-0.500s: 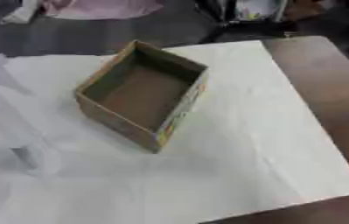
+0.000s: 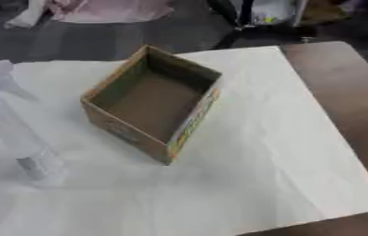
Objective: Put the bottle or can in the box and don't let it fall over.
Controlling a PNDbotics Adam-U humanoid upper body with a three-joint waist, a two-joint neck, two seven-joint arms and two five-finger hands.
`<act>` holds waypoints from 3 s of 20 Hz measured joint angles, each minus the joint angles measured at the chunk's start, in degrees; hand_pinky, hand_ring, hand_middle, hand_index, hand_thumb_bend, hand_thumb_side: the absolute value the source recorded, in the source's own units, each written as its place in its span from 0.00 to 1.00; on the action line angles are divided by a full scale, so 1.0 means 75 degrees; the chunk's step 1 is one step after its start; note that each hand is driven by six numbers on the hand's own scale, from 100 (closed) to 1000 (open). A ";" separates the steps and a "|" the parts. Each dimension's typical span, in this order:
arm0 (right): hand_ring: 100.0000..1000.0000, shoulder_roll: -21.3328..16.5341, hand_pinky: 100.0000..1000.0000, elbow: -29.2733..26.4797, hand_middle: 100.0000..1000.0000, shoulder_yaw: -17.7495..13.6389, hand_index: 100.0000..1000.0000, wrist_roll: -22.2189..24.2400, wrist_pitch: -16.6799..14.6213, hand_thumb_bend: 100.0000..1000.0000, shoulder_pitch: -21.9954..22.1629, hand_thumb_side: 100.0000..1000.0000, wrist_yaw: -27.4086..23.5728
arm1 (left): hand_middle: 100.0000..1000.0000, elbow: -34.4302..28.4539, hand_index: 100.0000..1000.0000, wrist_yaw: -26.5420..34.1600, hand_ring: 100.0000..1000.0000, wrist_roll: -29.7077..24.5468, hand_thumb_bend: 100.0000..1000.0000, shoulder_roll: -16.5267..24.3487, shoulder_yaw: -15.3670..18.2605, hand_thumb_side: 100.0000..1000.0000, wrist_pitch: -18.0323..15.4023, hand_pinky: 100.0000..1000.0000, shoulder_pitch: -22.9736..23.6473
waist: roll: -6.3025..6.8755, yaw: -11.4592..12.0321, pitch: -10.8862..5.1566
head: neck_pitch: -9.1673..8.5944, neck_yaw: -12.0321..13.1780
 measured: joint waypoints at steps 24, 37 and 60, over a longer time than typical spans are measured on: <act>1.00 -0.0711 0.78 0.0606 0.79 -0.0498 0.91 -0.0371 -0.0585 0.00 0.0791 0.40 -0.0076 | 0.71 0.0000 0.86 -0.0327 0.94 0.0391 0.00 0.1323 0.0331 0.69 -0.1478 0.52 0.0531 | -0.0210 -0.0024 0.0159 | 0.0685 0.0037; 1.00 -0.0969 0.78 0.0764 0.78 -0.0836 0.90 -0.0703 -0.0473 0.00 0.1078 0.35 -0.0007 | 0.72 0.0000 0.87 0.0156 0.94 0.0559 0.00 0.2596 0.0380 0.66 -0.2185 0.54 0.0689 | -0.0203 0.0105 0.0051 | 0.0936 -0.0057; 1.00 -0.1353 0.78 0.0997 0.78 -0.0650 0.90 -0.0821 -0.0547 0.00 0.1202 0.31 0.0009 | 0.81 -0.0007 0.92 -0.1657 0.99 -0.0508 0.00 0.6547 0.0507 0.72 -0.1850 0.73 0.0409 | -0.0267 0.0262 -0.0384 | 0.1120 0.0270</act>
